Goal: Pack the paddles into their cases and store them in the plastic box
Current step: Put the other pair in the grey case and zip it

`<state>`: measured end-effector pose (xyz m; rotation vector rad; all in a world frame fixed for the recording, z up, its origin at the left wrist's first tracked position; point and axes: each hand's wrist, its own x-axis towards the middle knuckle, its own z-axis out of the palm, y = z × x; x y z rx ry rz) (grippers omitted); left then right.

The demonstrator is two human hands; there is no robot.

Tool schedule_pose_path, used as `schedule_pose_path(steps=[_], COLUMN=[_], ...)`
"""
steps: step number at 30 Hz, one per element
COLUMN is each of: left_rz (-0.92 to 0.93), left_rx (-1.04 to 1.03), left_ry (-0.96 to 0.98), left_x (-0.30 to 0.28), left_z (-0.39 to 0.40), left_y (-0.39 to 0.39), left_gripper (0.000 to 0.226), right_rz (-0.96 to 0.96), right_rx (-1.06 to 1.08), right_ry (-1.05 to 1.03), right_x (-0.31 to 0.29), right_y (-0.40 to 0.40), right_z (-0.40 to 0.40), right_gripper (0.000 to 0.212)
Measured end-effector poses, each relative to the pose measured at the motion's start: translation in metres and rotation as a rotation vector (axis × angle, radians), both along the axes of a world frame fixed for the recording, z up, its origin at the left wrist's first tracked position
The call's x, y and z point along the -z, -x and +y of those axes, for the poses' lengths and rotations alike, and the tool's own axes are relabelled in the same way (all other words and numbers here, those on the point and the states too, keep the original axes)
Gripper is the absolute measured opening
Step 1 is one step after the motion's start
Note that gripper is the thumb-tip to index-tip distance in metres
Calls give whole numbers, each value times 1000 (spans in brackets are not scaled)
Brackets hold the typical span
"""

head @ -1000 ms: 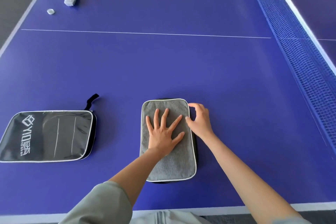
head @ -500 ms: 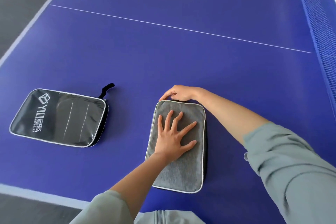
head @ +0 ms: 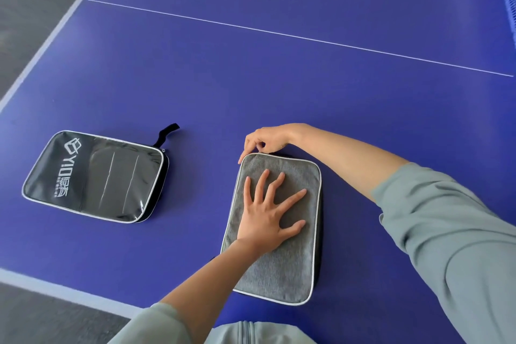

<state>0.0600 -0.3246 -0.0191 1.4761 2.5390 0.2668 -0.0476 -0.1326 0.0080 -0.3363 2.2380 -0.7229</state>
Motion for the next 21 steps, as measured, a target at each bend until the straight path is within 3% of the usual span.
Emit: schedule_pose_path(steps=[5, 10, 21], left_rz=[-14, -22, -17], left_rx=[-4, -5, -15], left_ry=[-2, -4, 9], left_x=[-1, -1, 0], left_z=[0, -1, -1], left_y=[0, 0, 0], left_gripper=[60, 61, 61], right_rz=[30, 124, 281], right_rx=[-134, -73, 128], right_ry=[-75, -54, -11], right_x=[-7, -7, 4], right_y=[16, 22, -6], right_z=[-6, -8, -5], right_gripper=[31, 14, 14])
